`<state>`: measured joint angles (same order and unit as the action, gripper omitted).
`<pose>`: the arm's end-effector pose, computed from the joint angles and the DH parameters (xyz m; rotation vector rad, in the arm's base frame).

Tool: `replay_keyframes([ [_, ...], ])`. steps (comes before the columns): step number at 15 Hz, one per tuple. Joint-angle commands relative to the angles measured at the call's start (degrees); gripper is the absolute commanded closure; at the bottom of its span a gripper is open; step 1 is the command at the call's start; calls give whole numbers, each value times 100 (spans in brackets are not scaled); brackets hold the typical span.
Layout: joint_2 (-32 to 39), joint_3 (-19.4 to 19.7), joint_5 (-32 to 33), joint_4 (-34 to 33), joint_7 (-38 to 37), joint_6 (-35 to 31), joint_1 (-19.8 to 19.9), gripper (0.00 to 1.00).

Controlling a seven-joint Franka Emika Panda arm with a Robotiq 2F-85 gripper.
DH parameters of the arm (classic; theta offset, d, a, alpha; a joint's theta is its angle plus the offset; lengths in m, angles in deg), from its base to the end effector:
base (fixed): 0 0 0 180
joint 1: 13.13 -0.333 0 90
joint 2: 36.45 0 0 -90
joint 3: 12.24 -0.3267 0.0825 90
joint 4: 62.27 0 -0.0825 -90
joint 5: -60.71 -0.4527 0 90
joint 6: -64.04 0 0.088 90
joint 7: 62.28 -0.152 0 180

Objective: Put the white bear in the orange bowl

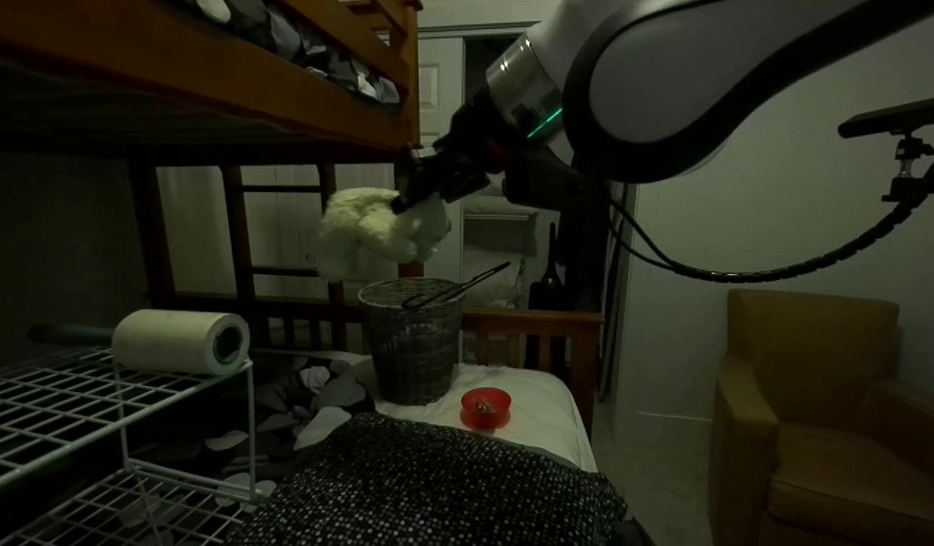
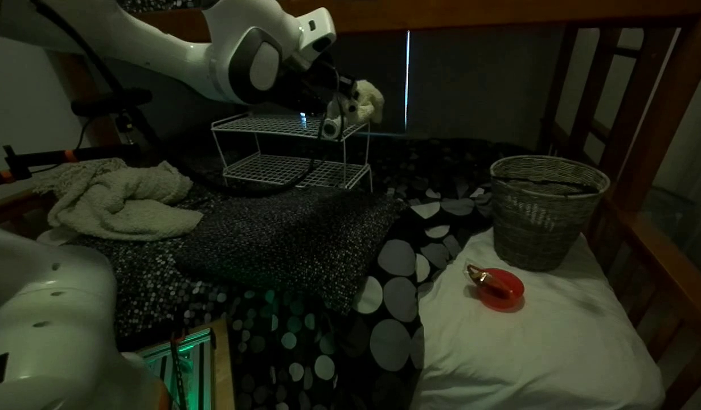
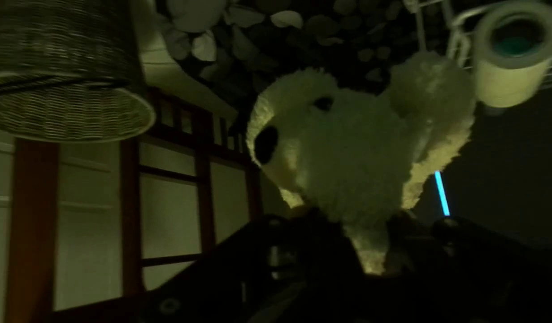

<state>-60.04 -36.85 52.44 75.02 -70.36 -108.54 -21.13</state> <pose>0.4817 0.3150 0.5346 -2.5098 -0.4489 -1.3420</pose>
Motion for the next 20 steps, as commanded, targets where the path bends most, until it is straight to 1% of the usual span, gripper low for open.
replay_keyframes([
  [1, -124, 223, 150, 318, -239, -47, 842, 96],
  [3, 68, 203, 221, 250, -363, 57, 1478, 96],
  [5, 512, 36, 360, 58, -561, 108, 2210, 96],
  [7, 1169, -207, 606, -261, -869, 188, 2918, 96],
  [8, 1356, -374, 781, -346, -1148, 322, 3256, 96],
  [9, 1750, -545, 992, -543, -1404, 361, 3516, 96],
  [11, 2303, -764, 1538, -838, -1949, 538, 3829, 96],
  [13, 2993, -783, 2190, -1294, -2524, 702, 3811, 96],
  [16, 4001, -443, 3039, -2125, -3129, 892, 3396, 96],
  [18, 4550, -211, 3335, -2640, -3384, 1053, 3105, 96],
  [19, 4927, -128, 3351, -2899, -3420, 1102, 2992, 96],
  [20, 5040, -76, 3339, -2974, -3507, 1149, 2849, 96],
])
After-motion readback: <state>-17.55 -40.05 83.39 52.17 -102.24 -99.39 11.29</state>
